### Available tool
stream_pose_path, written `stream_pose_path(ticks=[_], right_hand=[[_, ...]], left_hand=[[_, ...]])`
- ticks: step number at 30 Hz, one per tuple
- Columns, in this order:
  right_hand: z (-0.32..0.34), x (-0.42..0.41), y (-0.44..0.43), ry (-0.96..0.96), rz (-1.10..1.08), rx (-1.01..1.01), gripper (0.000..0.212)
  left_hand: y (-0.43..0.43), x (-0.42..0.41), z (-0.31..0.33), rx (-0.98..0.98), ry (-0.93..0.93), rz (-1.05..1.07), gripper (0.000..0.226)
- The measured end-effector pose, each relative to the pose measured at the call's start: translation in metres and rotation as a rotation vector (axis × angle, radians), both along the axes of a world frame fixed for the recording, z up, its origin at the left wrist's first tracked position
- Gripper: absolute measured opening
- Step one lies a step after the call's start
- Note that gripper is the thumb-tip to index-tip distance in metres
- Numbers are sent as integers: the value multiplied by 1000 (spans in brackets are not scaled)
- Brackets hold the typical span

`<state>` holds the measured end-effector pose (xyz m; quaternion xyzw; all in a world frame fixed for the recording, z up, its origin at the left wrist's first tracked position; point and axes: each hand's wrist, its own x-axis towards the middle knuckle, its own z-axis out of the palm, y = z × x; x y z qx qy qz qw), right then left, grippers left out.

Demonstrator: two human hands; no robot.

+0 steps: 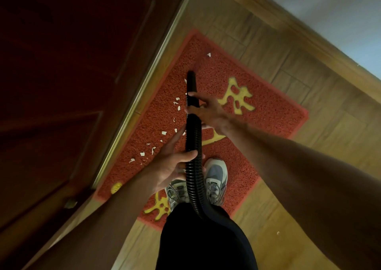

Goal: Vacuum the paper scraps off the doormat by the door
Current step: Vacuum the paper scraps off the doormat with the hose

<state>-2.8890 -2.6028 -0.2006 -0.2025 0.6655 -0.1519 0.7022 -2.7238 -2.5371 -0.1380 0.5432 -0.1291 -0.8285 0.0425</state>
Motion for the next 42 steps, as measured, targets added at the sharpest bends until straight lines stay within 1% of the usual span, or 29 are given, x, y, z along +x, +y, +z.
stream_pose_path(ticks=[3,7,10,15,19,24,30,36,40,42], right_hand=[[1,-4,-1,13,-29,-24,54],[3,-26,-16,88,-48,-81,54],[1,-47,-27,139,-84,-94,52],[-13,-70,-35,163,-94,-101,53],[-12,-67,-34,121,-57,-63,54],[-3,-49,-31,57,15,-26,53],[-1,-29,-24,7,97,-28,54],[2,-10,-10,-26,174,-13,54],[3,-6,5,-28,151,3,53],[6,-9,11,-21,140,15,53]], left_hand=[[-3,-5,-1,-7,0,3,84],[-19,-26,-10,-44,18,-23,89],[-31,-48,-18,-70,46,-44,86],[-45,-67,-28,-86,84,-95,84],[-40,-62,-27,-69,90,-80,85],[-27,-47,-16,-32,48,-21,87],[-15,-34,-1,-12,10,41,89],[5,-21,9,5,-3,117,83],[17,-18,15,28,3,121,78],[20,-20,18,24,24,118,71]])
